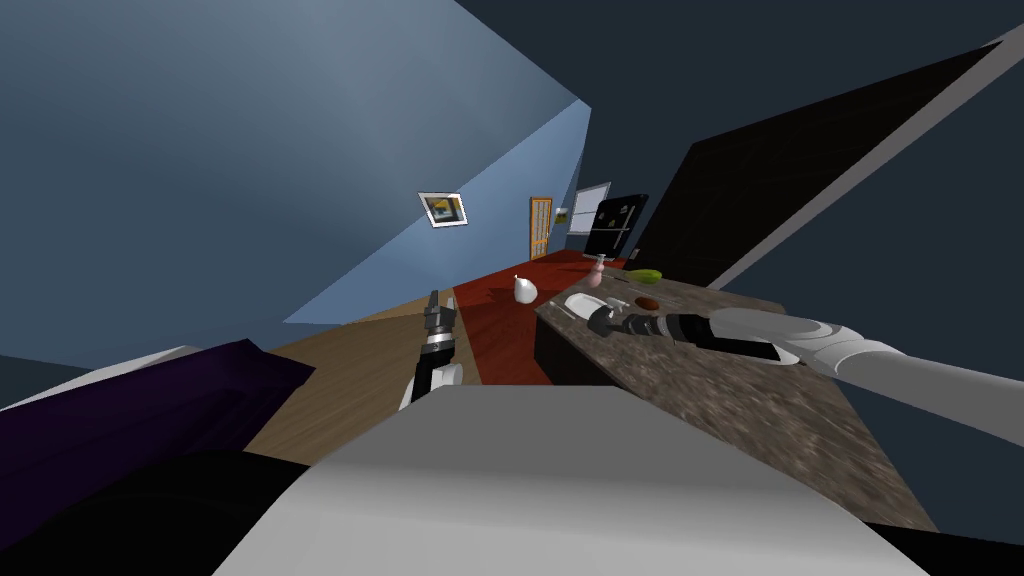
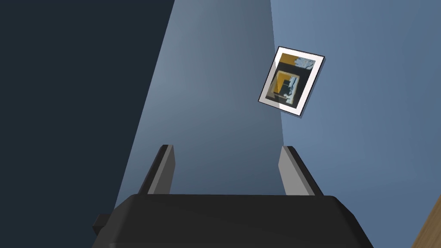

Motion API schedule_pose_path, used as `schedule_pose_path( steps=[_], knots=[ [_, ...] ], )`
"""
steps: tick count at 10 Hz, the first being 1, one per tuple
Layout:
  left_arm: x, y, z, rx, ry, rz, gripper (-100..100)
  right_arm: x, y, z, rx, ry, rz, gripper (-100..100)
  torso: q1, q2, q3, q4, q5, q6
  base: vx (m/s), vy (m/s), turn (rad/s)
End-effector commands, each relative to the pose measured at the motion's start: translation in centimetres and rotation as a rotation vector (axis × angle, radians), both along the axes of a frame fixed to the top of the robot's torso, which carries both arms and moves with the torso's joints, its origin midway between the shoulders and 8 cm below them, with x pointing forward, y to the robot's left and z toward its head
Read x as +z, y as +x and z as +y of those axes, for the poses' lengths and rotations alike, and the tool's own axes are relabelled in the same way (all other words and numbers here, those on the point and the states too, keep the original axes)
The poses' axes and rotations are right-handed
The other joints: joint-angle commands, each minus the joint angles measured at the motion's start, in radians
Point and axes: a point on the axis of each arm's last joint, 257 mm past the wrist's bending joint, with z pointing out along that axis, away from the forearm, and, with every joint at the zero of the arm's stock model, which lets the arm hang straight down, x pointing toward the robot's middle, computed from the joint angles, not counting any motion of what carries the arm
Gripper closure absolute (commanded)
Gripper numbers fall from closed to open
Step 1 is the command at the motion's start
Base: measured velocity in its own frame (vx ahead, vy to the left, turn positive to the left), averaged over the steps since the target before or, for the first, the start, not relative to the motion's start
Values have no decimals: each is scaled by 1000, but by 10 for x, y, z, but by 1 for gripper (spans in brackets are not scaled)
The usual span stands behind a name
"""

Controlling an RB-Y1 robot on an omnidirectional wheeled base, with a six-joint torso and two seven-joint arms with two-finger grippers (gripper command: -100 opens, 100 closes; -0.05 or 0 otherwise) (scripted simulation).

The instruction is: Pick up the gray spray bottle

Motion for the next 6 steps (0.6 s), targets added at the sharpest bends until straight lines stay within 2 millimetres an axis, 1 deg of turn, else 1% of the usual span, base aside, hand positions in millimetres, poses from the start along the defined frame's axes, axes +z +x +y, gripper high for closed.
schedule_pose_path(
  steps=[1,2,3,4,5,6],
  knots=[
    [0,0,0,0,0,0,0,12,14,2,5,-2,-28,-100,0,0,0,0,0,0,-18,9,-2],
    [0,0,0,0,0,0,0,-11,5,7,20,14,20,-100,0,-1,0,0,0,0,-34,8,-38],
    [0,0,0,0,0,0,0,-1,16,0,8,4,-4,-100,-1,0,0,0,0,0,-35,18,-28],
    [0,0,0,0,0,0,0,8,26,1,10,2,-27,-100,0,0,0,0,0,0,-16,11,-3],
    [0,0,0,0,0,0,0,-14,19,2,16,10,21,-100,0,-1,0,0,0,0,-25,16,-30],
    [0,0,0,0,0,0,0,-2,32,0,13,4,-7,-100,0,-1,0,0,0,0,-33,20,-29]
  ],
)
